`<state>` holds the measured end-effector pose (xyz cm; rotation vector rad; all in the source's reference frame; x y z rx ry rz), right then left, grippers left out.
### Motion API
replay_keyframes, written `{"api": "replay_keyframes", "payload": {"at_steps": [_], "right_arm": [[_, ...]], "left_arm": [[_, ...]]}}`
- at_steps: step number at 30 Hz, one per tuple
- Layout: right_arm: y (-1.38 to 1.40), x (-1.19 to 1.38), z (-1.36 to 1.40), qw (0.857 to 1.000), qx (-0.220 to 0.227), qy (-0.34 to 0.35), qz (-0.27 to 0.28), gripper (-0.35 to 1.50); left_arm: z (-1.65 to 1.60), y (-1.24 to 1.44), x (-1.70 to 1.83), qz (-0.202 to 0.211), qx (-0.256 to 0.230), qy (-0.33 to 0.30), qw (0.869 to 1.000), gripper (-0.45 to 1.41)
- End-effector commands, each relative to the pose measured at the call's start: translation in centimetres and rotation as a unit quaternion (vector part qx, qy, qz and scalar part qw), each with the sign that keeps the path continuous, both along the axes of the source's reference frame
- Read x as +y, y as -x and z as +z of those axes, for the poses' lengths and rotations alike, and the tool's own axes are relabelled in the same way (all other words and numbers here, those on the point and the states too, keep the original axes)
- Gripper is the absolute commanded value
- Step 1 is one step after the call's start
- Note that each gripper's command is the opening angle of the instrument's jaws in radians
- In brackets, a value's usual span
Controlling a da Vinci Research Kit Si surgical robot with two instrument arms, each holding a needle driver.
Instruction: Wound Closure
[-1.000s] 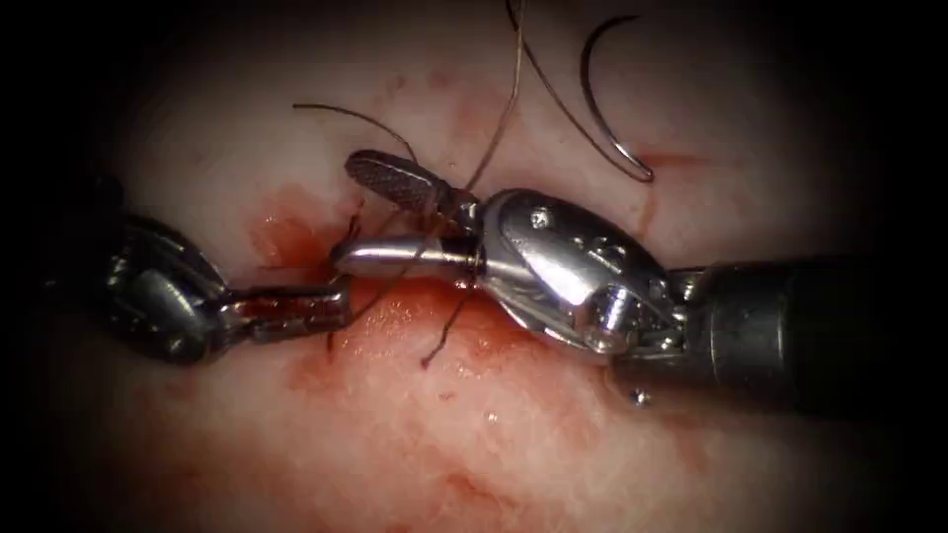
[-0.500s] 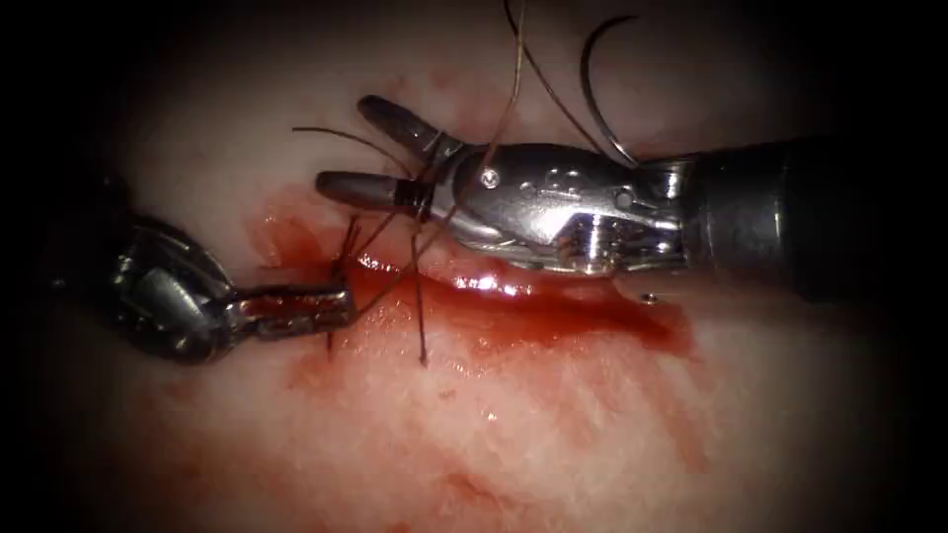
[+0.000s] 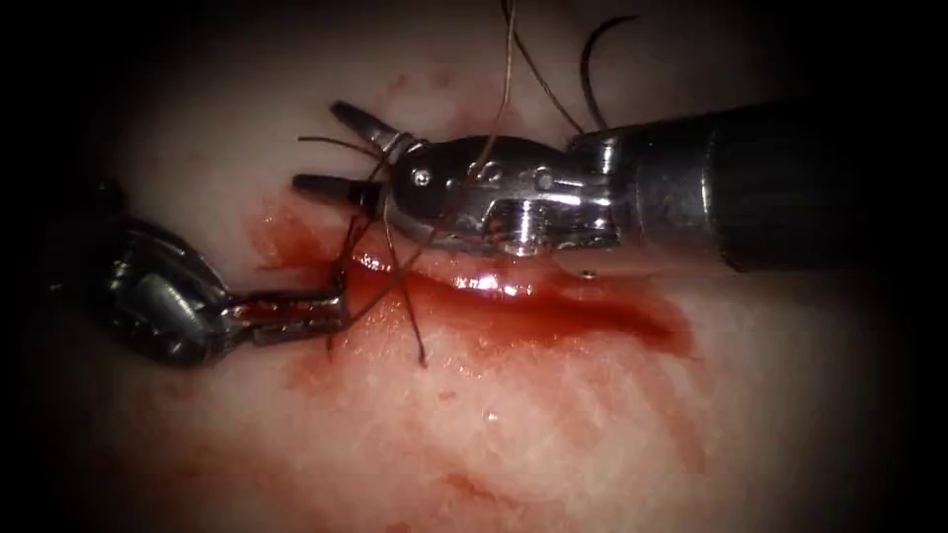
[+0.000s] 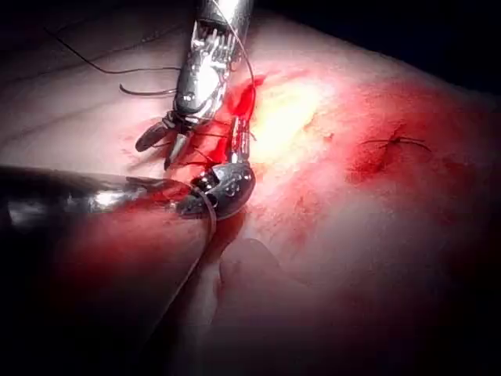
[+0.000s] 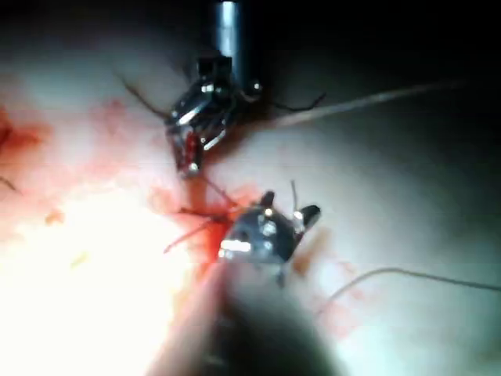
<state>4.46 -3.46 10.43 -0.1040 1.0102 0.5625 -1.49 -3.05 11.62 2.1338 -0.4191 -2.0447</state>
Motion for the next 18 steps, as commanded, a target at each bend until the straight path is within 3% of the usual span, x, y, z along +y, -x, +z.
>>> {"api": "replay_keyframes", "payload": {"at_steps": [1,2,12,18], "right_arm": [[-0.08,0.01,0.02,1.000,0.001,-0.003,-0.006,-0.16],[-0.08,0.01,0.02,1.000,0.002,-0.006,-0.013,-0.35],[0.06,-0.11,-0.23,0.999,-0.018,0.019,-0.034,-0.35],[0.22,-0.35,-0.43,0.999,-0.014,0.021,-0.034,-0.35]], "left_arm": [[0.06,0.05,-0.03,0.000,0.000,-0.001,1.000,-0.45],[0.06,0.05,-0.03,0.000,0.000,-0.001,1.000,-0.45],[0.06,0.03,-0.01,-0.001,0.003,-0.005,1.000,-0.45],[0.10,-0.05,0.17,-0.011,0.014,-0.030,0.999,-0.45]]}}
